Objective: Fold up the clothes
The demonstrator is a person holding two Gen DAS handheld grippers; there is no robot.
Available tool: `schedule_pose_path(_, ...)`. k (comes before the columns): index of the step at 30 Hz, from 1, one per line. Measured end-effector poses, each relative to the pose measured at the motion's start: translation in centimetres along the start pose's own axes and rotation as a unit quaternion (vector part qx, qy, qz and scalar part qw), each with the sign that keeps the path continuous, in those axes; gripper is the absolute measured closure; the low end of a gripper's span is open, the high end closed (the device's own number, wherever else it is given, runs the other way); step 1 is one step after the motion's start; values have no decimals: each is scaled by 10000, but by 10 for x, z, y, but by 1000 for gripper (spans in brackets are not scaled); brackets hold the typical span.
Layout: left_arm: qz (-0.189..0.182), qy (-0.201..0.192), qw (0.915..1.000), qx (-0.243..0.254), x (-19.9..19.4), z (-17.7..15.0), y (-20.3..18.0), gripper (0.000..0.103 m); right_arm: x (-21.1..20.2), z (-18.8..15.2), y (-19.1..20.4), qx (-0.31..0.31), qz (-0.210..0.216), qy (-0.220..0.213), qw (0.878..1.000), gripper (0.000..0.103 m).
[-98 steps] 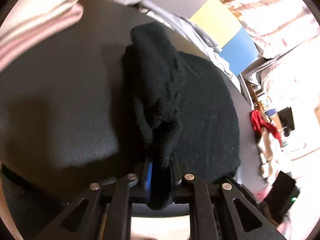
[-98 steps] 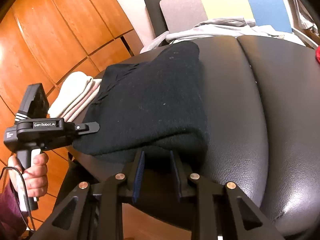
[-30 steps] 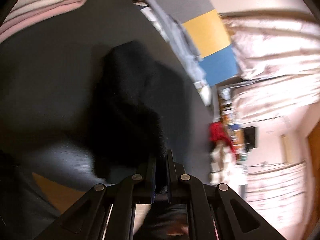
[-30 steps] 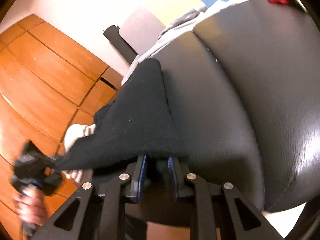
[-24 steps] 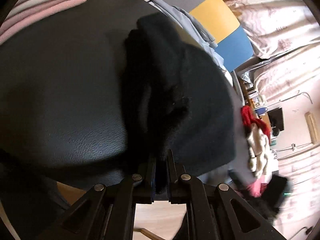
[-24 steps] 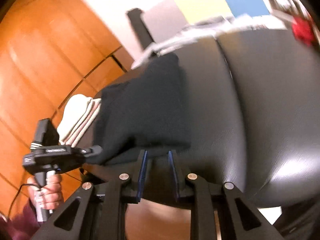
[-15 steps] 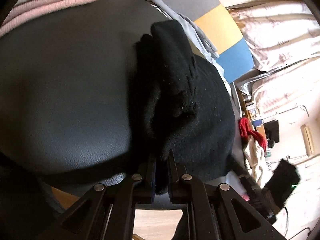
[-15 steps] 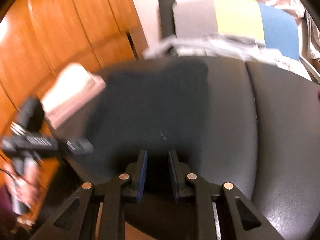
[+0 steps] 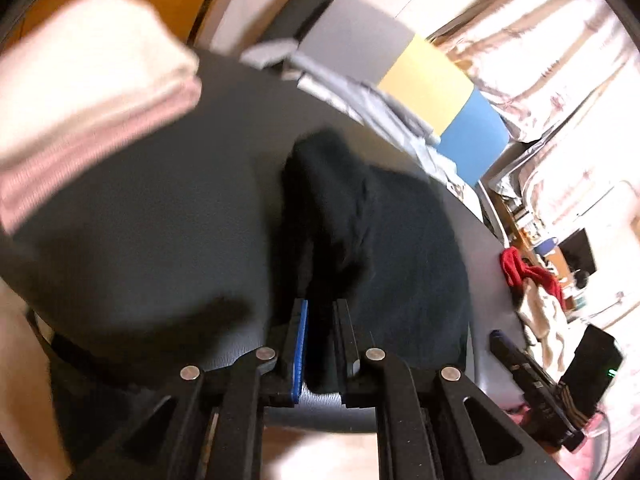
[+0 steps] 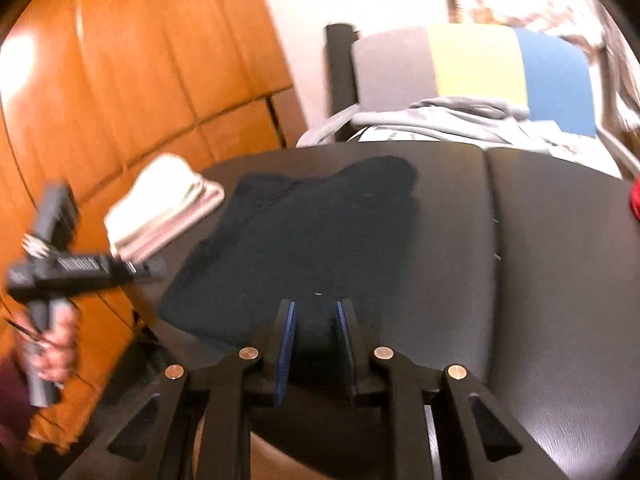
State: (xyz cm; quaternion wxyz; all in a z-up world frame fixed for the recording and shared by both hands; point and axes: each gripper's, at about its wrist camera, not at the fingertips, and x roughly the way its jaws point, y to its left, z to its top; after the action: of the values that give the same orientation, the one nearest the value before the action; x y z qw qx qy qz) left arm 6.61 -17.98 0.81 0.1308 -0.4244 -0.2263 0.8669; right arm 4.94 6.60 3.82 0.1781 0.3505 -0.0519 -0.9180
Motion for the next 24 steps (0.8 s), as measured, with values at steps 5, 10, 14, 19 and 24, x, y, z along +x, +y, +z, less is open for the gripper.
schedule_pose_path(5, -161, -35, 9979, 633, 7, 1, -31, 91, 50, -15, 36, -434, 249, 485, 9976, 82)
schedule_pose_path(10, 88, 313, 9878, 1526, 55, -11, -60, 88, 41, -39, 37, -535, 674, 478, 9951, 82)
schedule_pose_path(14, 40, 606, 9900, 1272, 78, -3, -37, 88, 11, -48, 16, -365, 565, 494, 9965, 83)
schedule_pose_path(19, -81, 679, 9901, 1229, 79, 4, -31, 88, 4, -28, 15, -148, 504, -4, 9986, 83)
schedule_pose_path(24, 91, 543, 9823, 1791, 78, 0, -39, 88, 52, -30, 36, -592, 337, 781, 9946, 82)
